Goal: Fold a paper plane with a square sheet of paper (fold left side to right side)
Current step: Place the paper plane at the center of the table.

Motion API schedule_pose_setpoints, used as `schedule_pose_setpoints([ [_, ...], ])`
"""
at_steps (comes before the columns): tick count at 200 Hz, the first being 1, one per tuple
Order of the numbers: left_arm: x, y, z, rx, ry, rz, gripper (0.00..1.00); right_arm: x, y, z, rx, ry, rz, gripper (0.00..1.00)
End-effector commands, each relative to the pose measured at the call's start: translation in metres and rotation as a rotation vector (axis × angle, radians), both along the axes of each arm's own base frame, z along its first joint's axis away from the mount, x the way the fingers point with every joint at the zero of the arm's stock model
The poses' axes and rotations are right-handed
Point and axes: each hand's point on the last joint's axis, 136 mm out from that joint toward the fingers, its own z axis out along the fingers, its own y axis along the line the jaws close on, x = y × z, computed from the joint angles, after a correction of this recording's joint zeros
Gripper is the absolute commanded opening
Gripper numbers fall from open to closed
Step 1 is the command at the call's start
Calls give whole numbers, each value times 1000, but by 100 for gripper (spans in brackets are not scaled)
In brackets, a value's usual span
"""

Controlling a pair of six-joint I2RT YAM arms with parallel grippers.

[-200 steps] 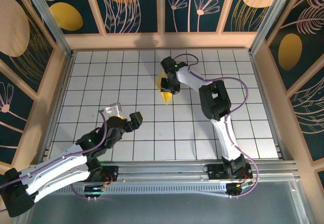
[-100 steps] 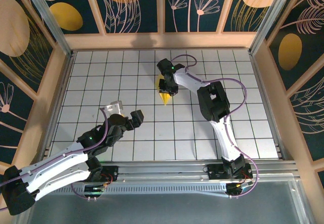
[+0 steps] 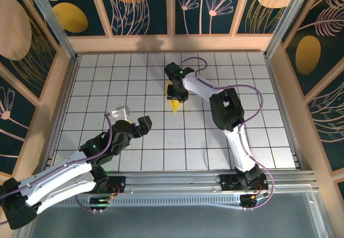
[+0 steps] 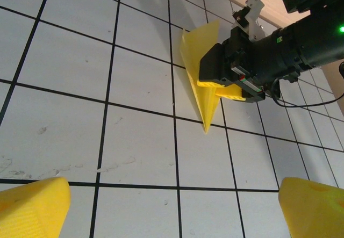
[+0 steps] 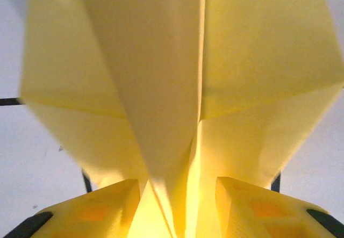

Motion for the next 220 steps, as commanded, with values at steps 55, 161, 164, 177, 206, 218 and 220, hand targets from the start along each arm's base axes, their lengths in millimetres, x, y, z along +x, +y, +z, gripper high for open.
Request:
schedule_pose_setpoints([
  [55,10,14,33,-10,-49,76,99,-3,-9,105,14,-217,37,47],
  [161,104,100,43,132,-96,287,99,-50,-187,182,81,-696,-163,63],
  [164,106,106,44,146,-100,305,99,-51,-193,182,81,-710,-171,63],
  [177,113,128,46,198,-129,383,99,-57,-220,181,60,-774,-205,66],
  [206,115,161,49,295,-200,508,99,-71,-266,184,-31,-940,-257,85],
  [218,115,166,48,338,-217,528,99,-78,-278,182,-58,-990,-273,96],
  [220,115,168,48,343,-219,534,99,-79,-280,182,-62,-998,-276,97],
])
